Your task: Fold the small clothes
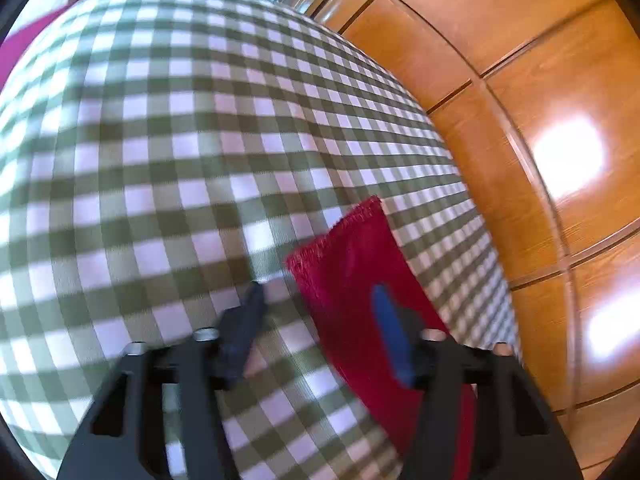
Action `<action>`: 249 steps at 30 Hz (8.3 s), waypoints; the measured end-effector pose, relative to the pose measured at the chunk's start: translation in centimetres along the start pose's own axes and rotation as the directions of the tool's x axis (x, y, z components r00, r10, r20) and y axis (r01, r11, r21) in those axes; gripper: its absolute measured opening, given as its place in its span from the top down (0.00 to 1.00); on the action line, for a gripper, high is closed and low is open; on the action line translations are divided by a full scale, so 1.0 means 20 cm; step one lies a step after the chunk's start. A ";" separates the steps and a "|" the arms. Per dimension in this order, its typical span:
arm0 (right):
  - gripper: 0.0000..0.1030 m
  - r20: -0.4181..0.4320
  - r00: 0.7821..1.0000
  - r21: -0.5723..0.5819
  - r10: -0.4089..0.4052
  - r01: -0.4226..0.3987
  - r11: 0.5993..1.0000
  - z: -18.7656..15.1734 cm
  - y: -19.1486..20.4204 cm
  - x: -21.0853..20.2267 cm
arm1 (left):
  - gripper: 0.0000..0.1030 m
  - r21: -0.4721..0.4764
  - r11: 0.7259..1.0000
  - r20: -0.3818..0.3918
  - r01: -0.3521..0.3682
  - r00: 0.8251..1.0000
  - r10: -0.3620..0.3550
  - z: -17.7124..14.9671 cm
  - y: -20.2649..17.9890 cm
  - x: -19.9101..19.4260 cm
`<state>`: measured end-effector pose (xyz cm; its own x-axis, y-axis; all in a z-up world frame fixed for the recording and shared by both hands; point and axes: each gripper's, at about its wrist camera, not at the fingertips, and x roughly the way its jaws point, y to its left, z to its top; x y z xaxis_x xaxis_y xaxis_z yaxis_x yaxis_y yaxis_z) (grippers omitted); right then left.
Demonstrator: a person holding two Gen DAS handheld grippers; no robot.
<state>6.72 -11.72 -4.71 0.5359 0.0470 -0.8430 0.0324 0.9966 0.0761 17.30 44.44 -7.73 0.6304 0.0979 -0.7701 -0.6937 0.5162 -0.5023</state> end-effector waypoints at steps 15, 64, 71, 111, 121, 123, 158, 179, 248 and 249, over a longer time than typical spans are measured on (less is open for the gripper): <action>0.02 0.002 1.000 0.004 0.009 -0.009 1.000 0.00 0.00 0.00 | 0.94 0.356 0.818 -0.123 0.451 0.891 -0.438 -0.54 -0.77 -0.43; 0.99 0.168 0.930 0.163 0.326 -0.352 0.922 0.74 -0.20 -0.36 | 0.52 0.601 0.687 -0.350 0.409 0.907 -0.235 -1.51 -0.89 -0.15; 0.44 0.095 0.875 0.334 0.475 -0.477 0.813 0.58 -0.31 -0.12 | 0.52 0.625 0.679 -0.324 0.385 0.919 -0.223 -1.53 -0.90 -0.17; 0.96 0.012 0.972 0.377 0.236 -0.223 0.899 0.44 -0.63 0.06 | 0.49 0.686 0.576 -0.407 0.444 0.891 -0.203 -1.59 -0.91 -0.33; 0.95 -0.013 0.978 0.388 0.209 -0.188 0.902 0.39 -0.77 0.00 | 0.49 0.695 0.489 -0.444 0.528 0.849 -0.285 -1.63 -1.03 -0.44; 0.85 0.003 0.980 0.409 0.200 -0.184 0.894 0.38 -0.80 -0.04 | 0.49 0.721 0.516 -0.422 0.462 0.884 -0.202 -1.65 -1.05 -0.35; 0.27 0.075 0.997 0.103 -0.016 0.008 0.995 0.37 -0.37 0.04 | 0.43 0.810 0.529 -0.193 0.252 0.967 -0.165 -1.61 -1.14 -0.24; 0.06 -0.090 0.995 0.186 0.046 -0.028 0.982 -0.07 -0.60 -0.34 | 0.35 0.806 0.546 -0.189 0.227 0.974 -0.126 -1.59 -0.54 -0.62; 0.79 -0.124 0.945 0.188 0.303 -0.277 0.942 -0.28 -0.63 -0.53 | 0.85 0.684 0.402 -0.585 0.608 0.787 -0.195 -1.59 -0.43 -0.50; 0.79 -0.132 0.942 0.182 0.307 -0.282 0.942 -0.33 -0.61 -0.57 | 0.85 0.680 0.395 -0.597 0.617 0.780 -0.189 -1.59 -0.38 -0.54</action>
<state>-5.24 -23.91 0.46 0.4038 0.3594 -0.8413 0.0329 0.9133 0.4060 4.61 12.36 -8.18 0.4148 -0.5294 -0.7400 0.3519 0.8433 -0.4061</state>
